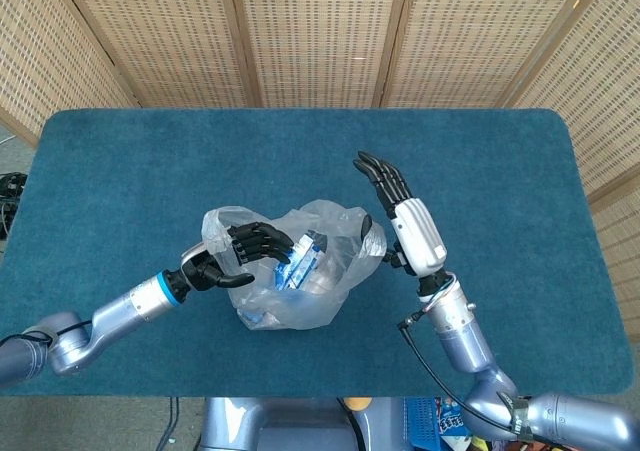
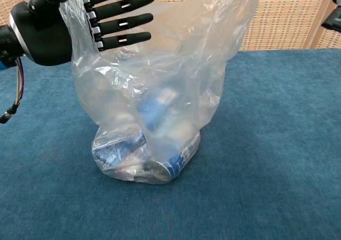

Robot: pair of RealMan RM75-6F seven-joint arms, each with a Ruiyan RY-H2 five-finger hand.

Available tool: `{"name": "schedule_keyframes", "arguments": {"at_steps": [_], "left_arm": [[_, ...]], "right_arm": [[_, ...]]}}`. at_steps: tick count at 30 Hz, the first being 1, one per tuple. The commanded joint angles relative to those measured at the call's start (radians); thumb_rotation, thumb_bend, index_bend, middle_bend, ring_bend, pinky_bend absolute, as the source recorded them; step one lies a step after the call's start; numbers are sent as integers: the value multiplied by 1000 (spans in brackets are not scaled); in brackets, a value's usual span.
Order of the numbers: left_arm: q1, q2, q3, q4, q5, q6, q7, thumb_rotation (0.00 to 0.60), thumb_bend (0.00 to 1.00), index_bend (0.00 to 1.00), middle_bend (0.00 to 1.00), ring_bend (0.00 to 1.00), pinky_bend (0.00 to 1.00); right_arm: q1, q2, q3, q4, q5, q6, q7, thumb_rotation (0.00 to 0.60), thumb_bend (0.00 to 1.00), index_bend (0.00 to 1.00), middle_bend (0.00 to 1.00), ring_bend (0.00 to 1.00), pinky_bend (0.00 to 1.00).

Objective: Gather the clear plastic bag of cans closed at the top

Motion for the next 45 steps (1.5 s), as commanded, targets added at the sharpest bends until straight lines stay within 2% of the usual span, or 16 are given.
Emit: {"name": "schedule_keyframes", "arguments": {"at_steps": [1, 17, 23, 28, 45], "left_arm": [[12, -25, -17, -34, -48, -36, 107, 600, 288, 305, 277, 240, 243], [21, -68, -37, -106, -62, -63, 282, 600, 286, 293, 272, 235, 238], [32, -86, -64, -125, -96, -67, 352, 600, 281, 292, 268, 231, 235], [25, -88, -88, -158, -113, -85, 363, 600, 239, 285, 263, 225, 233], [-7, -137, -174, -237, -191, -174, 536, 600, 240, 260, 244, 210, 219]], "right_arm": [[4, 5, 2, -13, 5, -4, -10, 600, 823, 0, 57, 0, 0], [48, 23, 31, -86, 53, -32, -111, 600, 823, 0, 62, 0, 0], [47, 34, 21, -104, 53, -35, -122, 600, 822, 0, 63, 0, 0], [55, 40, 15, -105, 47, -43, -130, 600, 823, 0, 64, 0, 0], [90, 46, 16, -134, 50, -61, -187, 600, 821, 0, 64, 0, 0]]}}
